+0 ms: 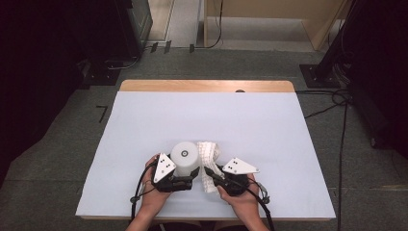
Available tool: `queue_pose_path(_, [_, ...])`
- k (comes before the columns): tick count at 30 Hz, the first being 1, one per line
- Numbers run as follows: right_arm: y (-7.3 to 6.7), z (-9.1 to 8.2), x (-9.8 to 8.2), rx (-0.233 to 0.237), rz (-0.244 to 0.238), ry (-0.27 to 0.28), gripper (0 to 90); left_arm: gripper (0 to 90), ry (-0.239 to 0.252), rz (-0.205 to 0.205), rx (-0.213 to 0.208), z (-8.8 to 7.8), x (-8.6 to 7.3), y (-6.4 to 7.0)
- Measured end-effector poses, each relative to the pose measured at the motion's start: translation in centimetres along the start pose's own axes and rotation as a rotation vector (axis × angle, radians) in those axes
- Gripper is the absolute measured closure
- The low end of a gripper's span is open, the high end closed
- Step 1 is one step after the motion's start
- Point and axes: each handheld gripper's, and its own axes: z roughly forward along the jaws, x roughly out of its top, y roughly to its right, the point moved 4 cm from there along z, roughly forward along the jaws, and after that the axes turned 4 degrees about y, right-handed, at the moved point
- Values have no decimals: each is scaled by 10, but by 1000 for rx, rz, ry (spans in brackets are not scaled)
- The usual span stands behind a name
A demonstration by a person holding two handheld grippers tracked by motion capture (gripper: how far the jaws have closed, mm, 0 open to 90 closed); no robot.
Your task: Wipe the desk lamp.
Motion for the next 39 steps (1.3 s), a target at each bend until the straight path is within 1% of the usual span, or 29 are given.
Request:
queue_pose_path(2, [1, 1, -1, 9, 12, -6, 735, 84, 0, -7, -4, 1, -1, 1])
queue_pose_path(4, [1, 0, 0, 10, 14, -1, 735, 84, -6, -1, -7, 2, -3, 2])
queue_pose_path(6, [0, -3, 4, 6, 9, 18, 735, 84, -21, 12, -11, 5, -6, 5])
queue_pose_path(8, [-1, -7, 10, 2, 3, 41, 735, 84, -34, 13, -10, 8, -8, 7])
queue_pose_path(11, [-3, -14, 18, 4, 5, 82, 735, 84, -35, 17, -12, 9, -9, 8])
queue_pose_path(12, [-4, -16, 20, 5, -8, 91, 735, 84, -33, 20, -10, 8, -8, 8])
queue_pose_path(13, [-4, -16, 20, 5, -8, 91, 735, 84, -29, 20, -8, 7, -7, 8])
queue_pose_path(14, [-3, -15, 19, 7, -7, 89, 734, 84, -24, 19, -8, 6, -6, 7])
queue_pose_path(15, [-2, -12, 15, 5, -2, 68, 734, 84, -8, 8, -10, 4, -3, 6])
queue_pose_path(16, [-2, -10, 12, 1, 2, 54, 735, 84, -3, 8, -9, 3, -2, 6])
queue_pose_path(17, [-2, -10, 12, 1, 2, 54, 735, 84, -3, 8, -9, 3, -2, 6])
queue_pose_path(18, [-1, -7, 8, 1, 4, 41, 735, 84, -1, 11, -7, 3, -1, 5])
queue_pose_path(19, [-1, -5, 5, -1, 6, 24, 735, 84, 1, 3, -6, 3, -1, 4])
queue_pose_path(23, [3, 3, -4, 2, 17, -25, 734, 84, -12, -2, -8, 5, -5, 3])
queue_pose_path(26, [4, 4, -6, 2, 22, -31, 734, 84, -11, -2, -11, 5, -5, 3])
queue_pose_path(27, [3, 2, -3, 0, 20, -15, 734, 84, -10, 0, -20, 6, -6, 4])
queue_pose_path(29, [3, -1, 2, 0, 16, 12, 735, 84, -20, 2, -22, 8, -8, 5])
queue_pose_path(30, [3, -1, 2, 0, 16, 12, 735, 84, -20, 2, -22, 8, -8, 5])
queue_pose_path(31, [2, -4, 4, 1, 14, 28, 735, 84, -26, 7, -22, 9, -9, 5])
queue_pose_path(34, [-1, -12, 14, 3, 6, 74, 735, 84, -37, -5, -31, 10, -10, 7])
queue_pose_path(36, [-3, -16, 19, 3, -5, 103, 735, 84, -30, -18, -42, 10, -9, 7])
queue_pose_path(39, [-2, -15, 18, 5, -11, 100, 736, 84, -20, -17, -42, 8, -7, 5])
